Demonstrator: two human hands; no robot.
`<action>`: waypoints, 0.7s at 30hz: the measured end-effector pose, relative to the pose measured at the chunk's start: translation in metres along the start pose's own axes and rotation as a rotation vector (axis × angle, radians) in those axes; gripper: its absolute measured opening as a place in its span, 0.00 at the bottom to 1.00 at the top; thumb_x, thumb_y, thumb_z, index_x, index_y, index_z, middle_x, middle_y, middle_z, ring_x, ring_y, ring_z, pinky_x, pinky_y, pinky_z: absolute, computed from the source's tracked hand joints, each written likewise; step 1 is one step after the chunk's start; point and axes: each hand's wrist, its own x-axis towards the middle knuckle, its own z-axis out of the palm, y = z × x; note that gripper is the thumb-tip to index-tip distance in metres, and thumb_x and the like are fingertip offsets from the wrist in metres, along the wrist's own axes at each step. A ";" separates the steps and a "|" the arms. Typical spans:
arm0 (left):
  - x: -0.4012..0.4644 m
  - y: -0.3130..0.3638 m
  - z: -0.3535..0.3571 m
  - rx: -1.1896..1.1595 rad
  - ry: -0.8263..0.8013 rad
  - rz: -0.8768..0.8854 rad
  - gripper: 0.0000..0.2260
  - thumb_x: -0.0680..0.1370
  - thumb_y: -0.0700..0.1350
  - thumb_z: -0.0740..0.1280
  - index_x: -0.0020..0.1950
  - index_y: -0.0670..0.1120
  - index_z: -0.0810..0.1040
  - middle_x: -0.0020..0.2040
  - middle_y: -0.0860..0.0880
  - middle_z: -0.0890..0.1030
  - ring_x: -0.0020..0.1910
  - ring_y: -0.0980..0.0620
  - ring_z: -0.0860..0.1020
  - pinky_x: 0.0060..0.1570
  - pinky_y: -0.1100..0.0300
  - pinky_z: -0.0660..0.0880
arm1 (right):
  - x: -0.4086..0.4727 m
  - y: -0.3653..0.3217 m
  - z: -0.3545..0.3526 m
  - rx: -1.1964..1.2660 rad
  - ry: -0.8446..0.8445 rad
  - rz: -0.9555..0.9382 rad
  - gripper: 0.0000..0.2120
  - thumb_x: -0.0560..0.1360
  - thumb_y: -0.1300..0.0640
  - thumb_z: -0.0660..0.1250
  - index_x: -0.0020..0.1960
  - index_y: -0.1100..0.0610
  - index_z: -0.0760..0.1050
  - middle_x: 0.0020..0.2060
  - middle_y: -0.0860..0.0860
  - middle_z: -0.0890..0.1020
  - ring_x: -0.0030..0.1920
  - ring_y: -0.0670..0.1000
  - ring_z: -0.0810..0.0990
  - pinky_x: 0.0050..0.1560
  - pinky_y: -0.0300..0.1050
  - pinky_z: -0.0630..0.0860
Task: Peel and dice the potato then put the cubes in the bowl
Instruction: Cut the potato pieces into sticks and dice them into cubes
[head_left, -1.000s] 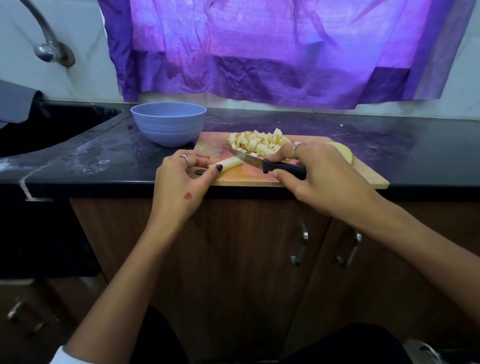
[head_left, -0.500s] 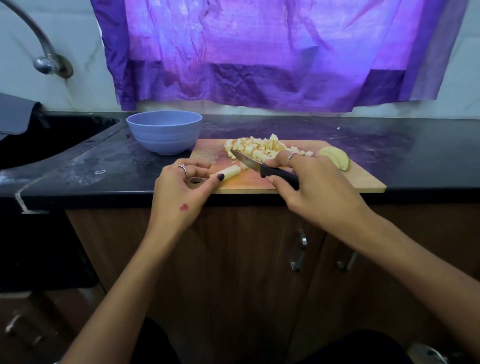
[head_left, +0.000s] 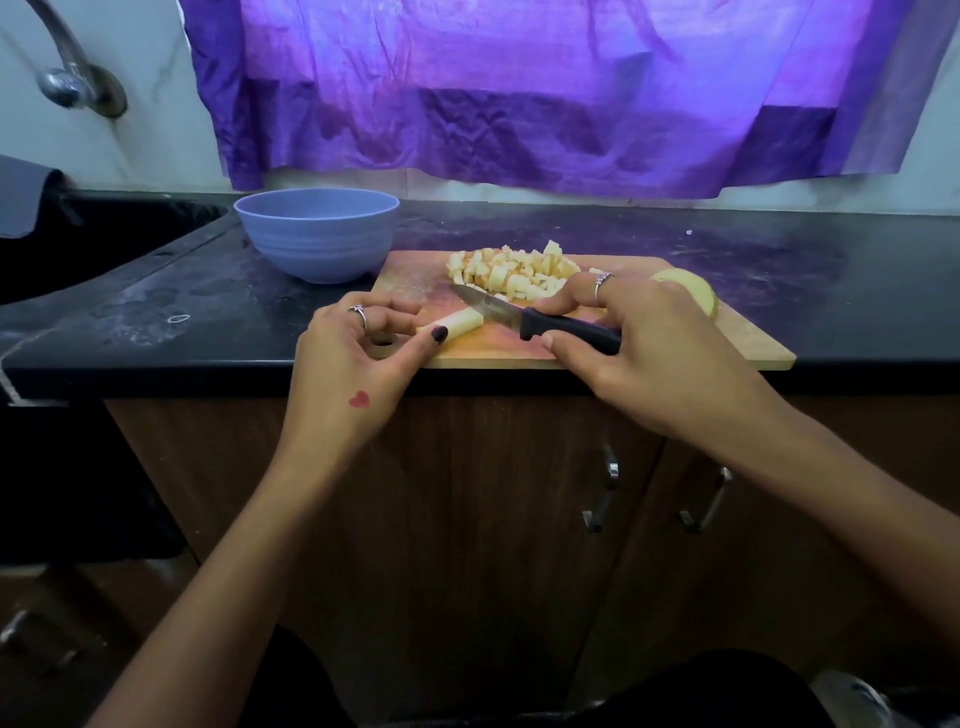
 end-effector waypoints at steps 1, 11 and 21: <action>0.000 0.000 0.000 -0.002 0.001 -0.001 0.03 0.73 0.48 0.73 0.45 0.52 0.81 0.53 0.55 0.80 0.53 0.57 0.78 0.49 0.69 0.72 | 0.002 0.001 0.001 0.006 -0.002 0.003 0.11 0.76 0.52 0.68 0.58 0.47 0.77 0.35 0.44 0.75 0.35 0.42 0.71 0.33 0.35 0.65; -0.001 0.001 0.001 -0.023 0.021 0.012 0.03 0.73 0.47 0.73 0.43 0.54 0.81 0.50 0.58 0.80 0.53 0.57 0.78 0.52 0.65 0.74 | 0.017 -0.003 0.011 -0.046 -0.102 0.007 0.12 0.77 0.49 0.66 0.61 0.45 0.75 0.40 0.43 0.74 0.39 0.43 0.70 0.34 0.29 0.63; -0.001 0.001 0.002 0.024 0.019 0.004 0.04 0.73 0.47 0.72 0.47 0.49 0.82 0.53 0.54 0.80 0.51 0.59 0.78 0.46 0.73 0.73 | -0.001 0.001 -0.013 -0.113 0.077 -0.034 0.12 0.76 0.51 0.67 0.59 0.48 0.77 0.30 0.40 0.68 0.31 0.43 0.67 0.37 0.44 0.64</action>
